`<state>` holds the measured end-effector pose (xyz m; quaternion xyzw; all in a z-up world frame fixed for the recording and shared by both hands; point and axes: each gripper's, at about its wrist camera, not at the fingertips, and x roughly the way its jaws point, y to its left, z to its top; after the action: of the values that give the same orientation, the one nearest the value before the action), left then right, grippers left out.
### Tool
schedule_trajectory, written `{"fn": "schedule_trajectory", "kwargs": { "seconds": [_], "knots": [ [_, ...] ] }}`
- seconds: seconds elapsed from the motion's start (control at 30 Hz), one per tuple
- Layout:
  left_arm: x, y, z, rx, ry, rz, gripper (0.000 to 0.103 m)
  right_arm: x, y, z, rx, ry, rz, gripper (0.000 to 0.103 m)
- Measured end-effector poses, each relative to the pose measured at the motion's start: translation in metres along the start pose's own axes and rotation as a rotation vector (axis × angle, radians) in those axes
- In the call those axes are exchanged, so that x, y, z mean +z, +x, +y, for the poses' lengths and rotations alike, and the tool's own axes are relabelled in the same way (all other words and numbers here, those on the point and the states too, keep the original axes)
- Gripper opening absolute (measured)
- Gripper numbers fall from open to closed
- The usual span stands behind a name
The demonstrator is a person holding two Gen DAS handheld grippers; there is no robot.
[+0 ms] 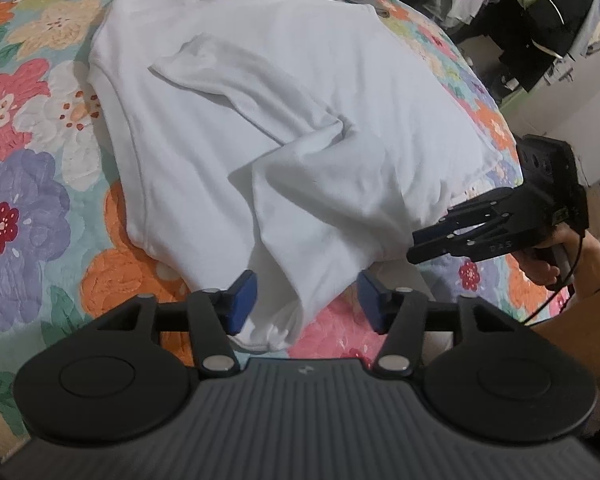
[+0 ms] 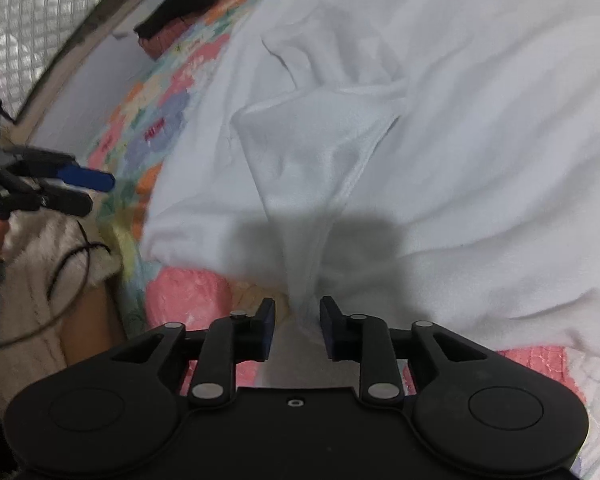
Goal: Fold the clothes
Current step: 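Release the folded fabric with both grippers and smooth it flat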
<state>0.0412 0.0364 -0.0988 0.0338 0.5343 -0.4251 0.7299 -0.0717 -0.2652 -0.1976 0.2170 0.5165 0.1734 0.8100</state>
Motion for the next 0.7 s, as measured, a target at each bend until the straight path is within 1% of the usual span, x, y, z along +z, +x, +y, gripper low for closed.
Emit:
{"fn": "schedule_trajectory", "kwargs": {
  "seconds": [0.07, 0.13, 0.23, 0.33, 0.47, 0.53, 0.6, 0.63, 0.7],
  "knots": [
    [0.001, 0.002, 0.003, 0.040, -0.058, 0.018, 0.062, 0.004, -0.001, 0.003, 0.012, -0.005, -0.004, 0.033],
    [0.003, -0.002, 0.001, 0.050, -0.072, 0.009, 0.062, 0.008, -0.003, 0.006, 0.021, -0.012, -0.007, 0.034],
    [0.007, -0.013, -0.007, 0.064, -0.061, -0.031, 0.062, 0.010, -0.009, 0.014, 0.011, -0.061, -0.013, 0.037],
    [0.014, -0.025, -0.013, 0.071, -0.063, -0.086, 0.063, 0.012, -0.021, 0.013, 0.019, -0.072, -0.040, 0.038],
    [0.026, -0.031, -0.017, 0.085, -0.079, -0.138, 0.063, 0.017, -0.050, 0.003, 0.055, -0.050, -0.104, 0.044],
    [0.031, -0.031, -0.017, 0.102, -0.082, -0.159, 0.063, 0.024, -0.062, -0.003, 0.080, -0.029, -0.144, 0.045],
    [0.036, -0.029, -0.013, 0.100, -0.098, -0.175, 0.063, 0.033, -0.071, -0.008, 0.109, -0.007, -0.181, 0.045],
    [0.038, -0.028, -0.010, 0.098, -0.110, -0.184, 0.063, 0.038, -0.072, -0.010, 0.106, -0.006, -0.192, 0.045],
    [0.042, -0.026, -0.001, 0.094, -0.138, -0.205, 0.063, 0.051, -0.066, -0.002, 0.036, -0.072, -0.177, 0.045]
  ]
}}
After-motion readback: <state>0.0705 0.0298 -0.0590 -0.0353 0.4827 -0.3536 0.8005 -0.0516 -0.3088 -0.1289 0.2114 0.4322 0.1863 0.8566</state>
